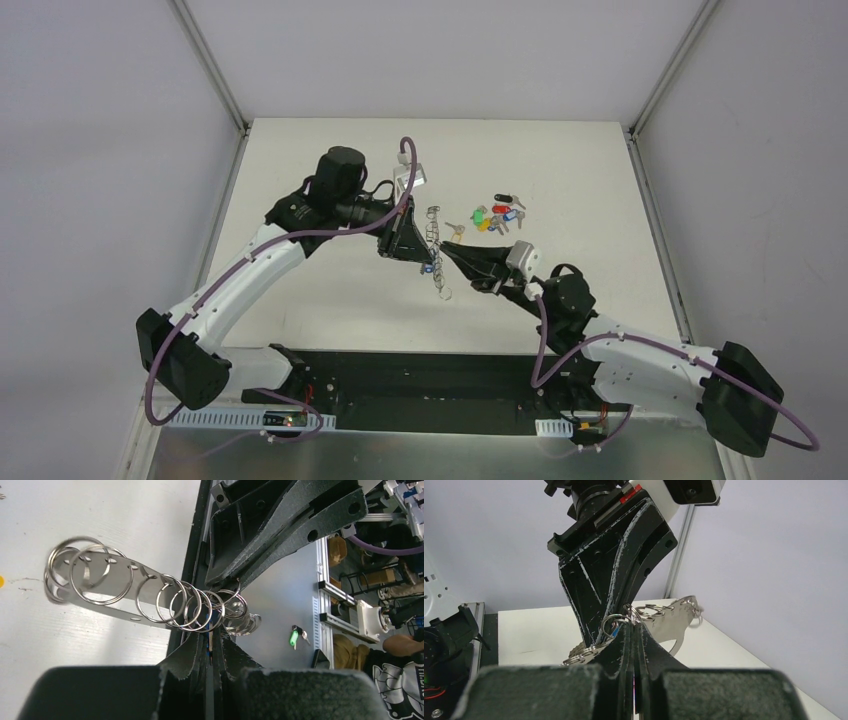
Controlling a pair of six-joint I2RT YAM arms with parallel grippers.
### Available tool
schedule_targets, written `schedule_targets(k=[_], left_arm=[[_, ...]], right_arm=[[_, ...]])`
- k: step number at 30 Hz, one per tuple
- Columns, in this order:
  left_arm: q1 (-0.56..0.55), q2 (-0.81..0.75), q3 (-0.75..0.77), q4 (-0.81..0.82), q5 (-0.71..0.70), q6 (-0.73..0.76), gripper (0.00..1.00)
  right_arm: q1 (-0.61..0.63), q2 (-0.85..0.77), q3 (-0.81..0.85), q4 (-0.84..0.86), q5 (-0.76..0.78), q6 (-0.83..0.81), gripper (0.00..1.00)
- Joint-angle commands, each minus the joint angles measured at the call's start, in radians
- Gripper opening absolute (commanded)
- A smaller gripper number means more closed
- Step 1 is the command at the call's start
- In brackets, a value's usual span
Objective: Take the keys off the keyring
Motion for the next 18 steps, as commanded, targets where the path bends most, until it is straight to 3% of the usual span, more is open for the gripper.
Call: schedule_targets(k=[1,3,6,8,18], left_arm=[[0.000,-0.028,0.042,-0.056,-0.028,0.079,0.00],[0.000,-0.047,0.046,-0.068,-0.062,0.110,0.00],[0.000,-0.076,0.055,-0.096,-0.104,0.168,0.00],[0.000,-0.094,0.056,-0.113,-0.121,0.214,0.00],[0.000,-0.138,0.058,-0.194,-0.113,0.366,0.00]], right_arm=[[-0.003,-0.043,0.018,0.086,0.048,-0.010,0.00],[-0.002,-0.057,0.013,0.065,0.051,-0.002,0.05],[-0.002,-0.093,0.011,0.002,0.059,0.010,0.24],[-0.004,-0.119,0.012,-0.049,0.055,0.011,0.31],[-0.007,-0.226,0.097,-0.392,0.017,0.001,0.30]])
